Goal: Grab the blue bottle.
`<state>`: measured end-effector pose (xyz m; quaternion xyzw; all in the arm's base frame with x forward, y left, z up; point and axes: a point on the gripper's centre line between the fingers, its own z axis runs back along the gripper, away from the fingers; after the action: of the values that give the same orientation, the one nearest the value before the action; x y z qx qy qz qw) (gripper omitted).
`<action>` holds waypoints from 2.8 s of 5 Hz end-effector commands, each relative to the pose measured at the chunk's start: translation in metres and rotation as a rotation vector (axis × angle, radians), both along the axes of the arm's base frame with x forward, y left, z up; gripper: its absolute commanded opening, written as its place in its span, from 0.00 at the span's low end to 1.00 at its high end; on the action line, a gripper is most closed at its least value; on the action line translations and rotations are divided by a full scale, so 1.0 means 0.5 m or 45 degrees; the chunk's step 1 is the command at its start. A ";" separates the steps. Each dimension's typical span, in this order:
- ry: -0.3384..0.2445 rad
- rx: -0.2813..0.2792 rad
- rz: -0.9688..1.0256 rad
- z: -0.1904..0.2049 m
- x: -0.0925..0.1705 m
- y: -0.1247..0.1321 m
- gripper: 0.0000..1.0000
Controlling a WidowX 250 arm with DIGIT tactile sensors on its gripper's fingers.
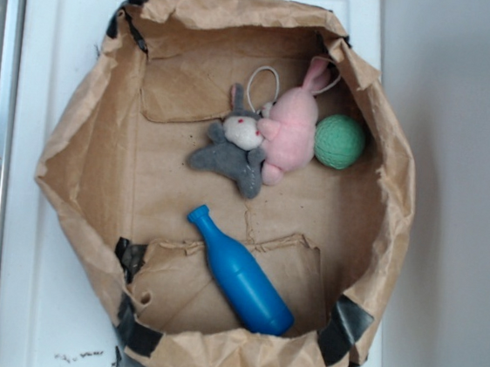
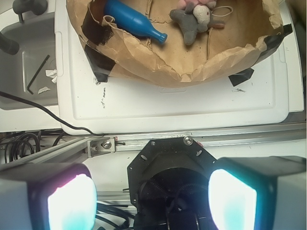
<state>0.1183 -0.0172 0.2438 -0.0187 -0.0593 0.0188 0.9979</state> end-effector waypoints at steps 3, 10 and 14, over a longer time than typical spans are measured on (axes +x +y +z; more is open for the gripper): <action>-0.065 0.013 0.022 -0.009 0.200 -0.006 1.00; -0.131 0.143 -0.555 -0.113 0.267 0.051 1.00; -0.275 0.297 -0.646 -0.231 0.333 -0.066 1.00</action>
<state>0.2819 -0.0366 0.1182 0.0775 -0.1401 -0.2333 0.9591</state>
